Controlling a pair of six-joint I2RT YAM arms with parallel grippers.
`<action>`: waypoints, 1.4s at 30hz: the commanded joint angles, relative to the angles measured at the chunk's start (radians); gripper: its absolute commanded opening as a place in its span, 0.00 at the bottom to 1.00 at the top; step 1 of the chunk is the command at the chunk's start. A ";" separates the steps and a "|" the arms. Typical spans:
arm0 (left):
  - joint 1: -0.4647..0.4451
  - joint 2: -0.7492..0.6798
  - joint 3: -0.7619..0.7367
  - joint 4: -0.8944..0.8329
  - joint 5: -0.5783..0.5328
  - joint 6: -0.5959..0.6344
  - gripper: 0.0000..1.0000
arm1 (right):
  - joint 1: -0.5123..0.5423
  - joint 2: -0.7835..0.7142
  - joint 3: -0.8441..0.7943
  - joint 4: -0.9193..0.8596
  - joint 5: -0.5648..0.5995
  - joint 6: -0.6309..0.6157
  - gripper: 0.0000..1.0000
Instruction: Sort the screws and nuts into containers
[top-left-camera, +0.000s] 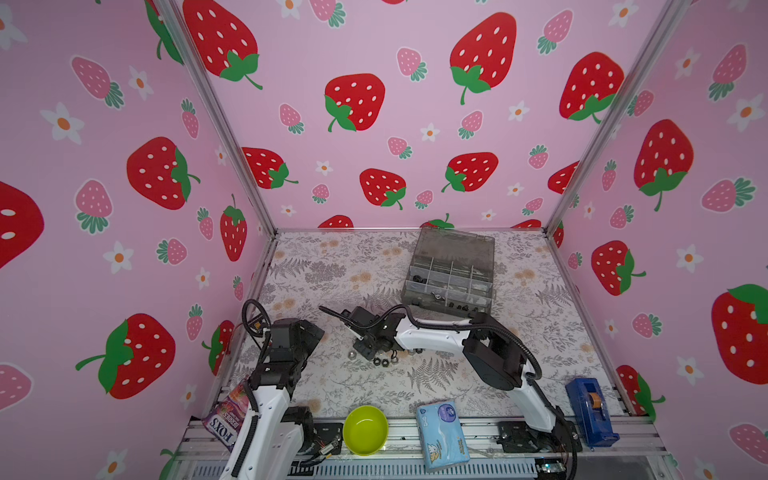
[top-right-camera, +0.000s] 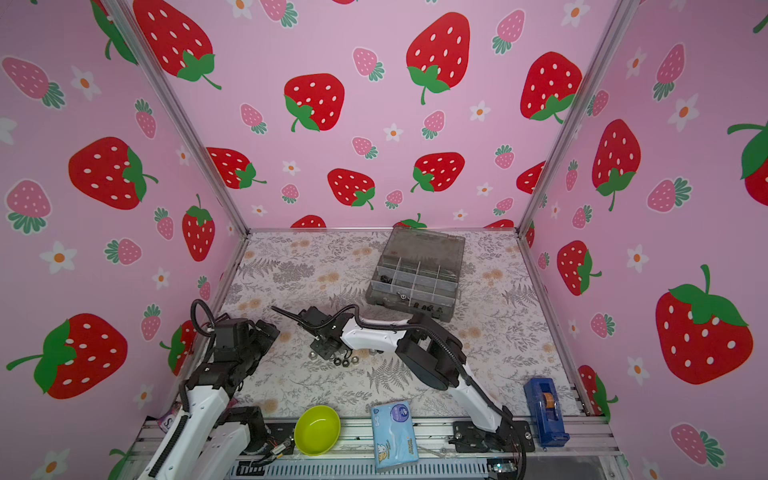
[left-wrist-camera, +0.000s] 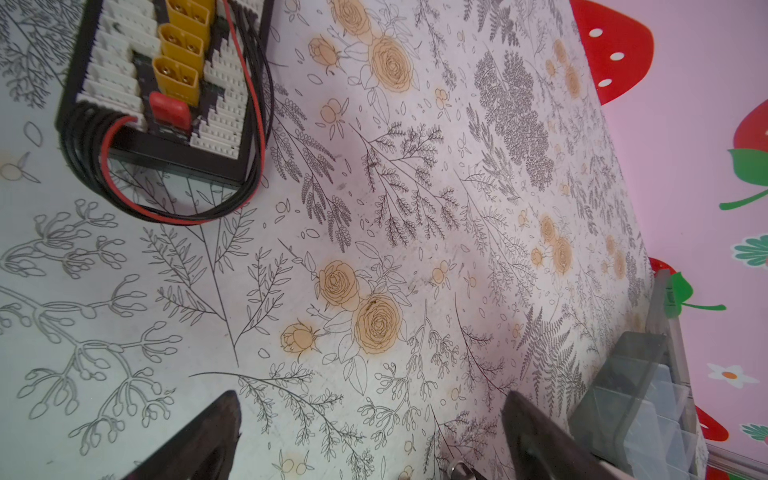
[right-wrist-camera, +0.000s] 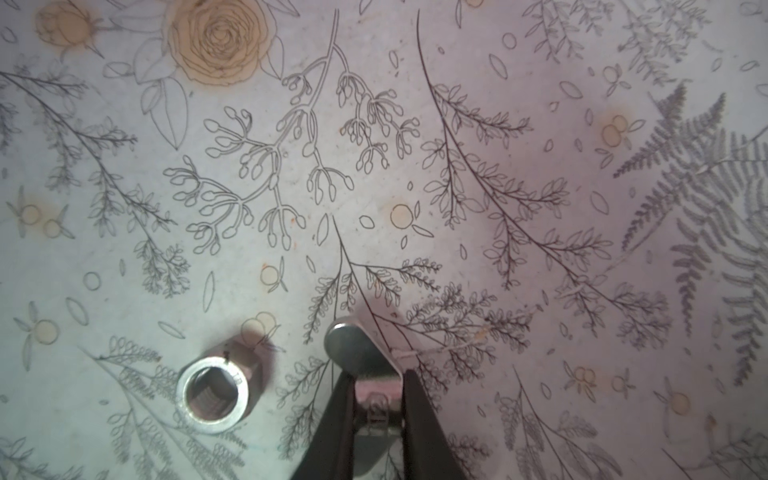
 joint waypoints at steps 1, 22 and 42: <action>0.007 -0.003 0.000 0.010 0.008 -0.004 0.99 | -0.018 -0.072 -0.017 0.003 0.000 0.031 0.00; 0.004 0.080 0.011 0.071 0.092 0.025 0.99 | -0.239 -0.365 -0.220 0.021 0.038 0.152 0.00; 0.004 0.101 0.021 0.087 0.106 0.015 0.99 | -0.423 -0.248 -0.171 0.025 0.065 0.054 0.00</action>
